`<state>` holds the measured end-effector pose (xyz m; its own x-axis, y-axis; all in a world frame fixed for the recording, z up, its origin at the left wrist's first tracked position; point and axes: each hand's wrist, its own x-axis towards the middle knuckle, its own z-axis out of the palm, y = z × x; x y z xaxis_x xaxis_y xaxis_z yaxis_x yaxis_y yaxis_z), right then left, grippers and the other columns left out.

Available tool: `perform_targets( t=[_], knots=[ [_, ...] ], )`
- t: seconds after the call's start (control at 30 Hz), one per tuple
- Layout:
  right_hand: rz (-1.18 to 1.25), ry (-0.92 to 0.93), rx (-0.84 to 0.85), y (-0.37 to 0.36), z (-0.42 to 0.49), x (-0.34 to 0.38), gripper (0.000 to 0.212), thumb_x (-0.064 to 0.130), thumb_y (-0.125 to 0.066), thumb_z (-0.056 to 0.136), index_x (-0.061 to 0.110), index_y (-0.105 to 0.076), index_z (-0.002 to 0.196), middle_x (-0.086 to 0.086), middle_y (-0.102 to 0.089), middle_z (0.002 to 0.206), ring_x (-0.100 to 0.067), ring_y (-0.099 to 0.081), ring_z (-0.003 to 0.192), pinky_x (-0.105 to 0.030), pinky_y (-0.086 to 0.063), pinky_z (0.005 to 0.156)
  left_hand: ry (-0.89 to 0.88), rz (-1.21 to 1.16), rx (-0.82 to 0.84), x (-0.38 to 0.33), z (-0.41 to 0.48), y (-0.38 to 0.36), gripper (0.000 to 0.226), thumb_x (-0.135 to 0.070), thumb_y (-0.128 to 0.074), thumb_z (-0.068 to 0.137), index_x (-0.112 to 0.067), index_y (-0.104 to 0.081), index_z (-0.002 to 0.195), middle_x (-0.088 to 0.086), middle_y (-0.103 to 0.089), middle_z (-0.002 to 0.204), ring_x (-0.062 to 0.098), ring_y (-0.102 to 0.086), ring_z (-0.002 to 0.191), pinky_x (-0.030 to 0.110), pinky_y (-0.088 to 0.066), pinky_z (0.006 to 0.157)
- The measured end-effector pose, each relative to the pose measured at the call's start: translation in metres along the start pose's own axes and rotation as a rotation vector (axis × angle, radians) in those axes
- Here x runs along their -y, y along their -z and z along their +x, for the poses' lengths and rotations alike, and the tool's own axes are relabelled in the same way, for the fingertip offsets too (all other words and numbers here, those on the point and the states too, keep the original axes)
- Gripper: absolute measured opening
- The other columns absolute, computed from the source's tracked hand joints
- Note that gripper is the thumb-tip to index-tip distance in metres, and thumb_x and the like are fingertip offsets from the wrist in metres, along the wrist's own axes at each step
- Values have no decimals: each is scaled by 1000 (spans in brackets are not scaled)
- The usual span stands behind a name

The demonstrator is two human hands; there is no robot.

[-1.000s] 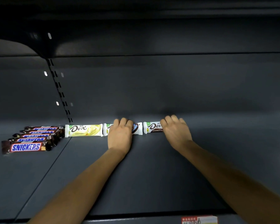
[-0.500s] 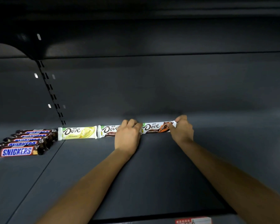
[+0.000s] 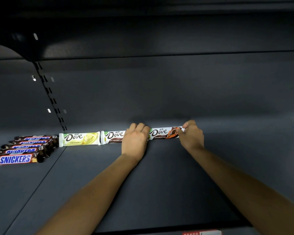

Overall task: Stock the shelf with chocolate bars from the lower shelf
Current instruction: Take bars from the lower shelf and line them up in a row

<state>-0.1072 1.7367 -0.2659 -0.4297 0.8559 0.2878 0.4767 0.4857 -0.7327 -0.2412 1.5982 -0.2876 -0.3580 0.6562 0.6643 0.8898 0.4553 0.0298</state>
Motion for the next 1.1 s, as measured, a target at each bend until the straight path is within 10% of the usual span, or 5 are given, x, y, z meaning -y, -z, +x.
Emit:
perform_targets(
  t=[0.4, 1.1],
  knots=[
    [-8, -17, 24, 3, 2, -2, 19, 22, -60, 90, 10, -50, 102, -10, -64, 97, -27, -62, 90, -25, -41, 67, -48, -94, 30, 5, -9, 17, 45, -10, -52, 62, -15, -63, 105, 2, -60, 97, 28, -53, 87, 35, -50, 72],
    [-5, -32, -9, 2, -2, 1, 26, 23, -62, 88, 11, -43, 101, -12, -62, 103, -31, -61, 94, -30, -43, 69, 44, 97, 60, 25, -11, 19, 31, -14, -80, 63, -17, -68, 92, 1, -61, 83, 26, -56, 73, 31, -48, 59]
  ],
)
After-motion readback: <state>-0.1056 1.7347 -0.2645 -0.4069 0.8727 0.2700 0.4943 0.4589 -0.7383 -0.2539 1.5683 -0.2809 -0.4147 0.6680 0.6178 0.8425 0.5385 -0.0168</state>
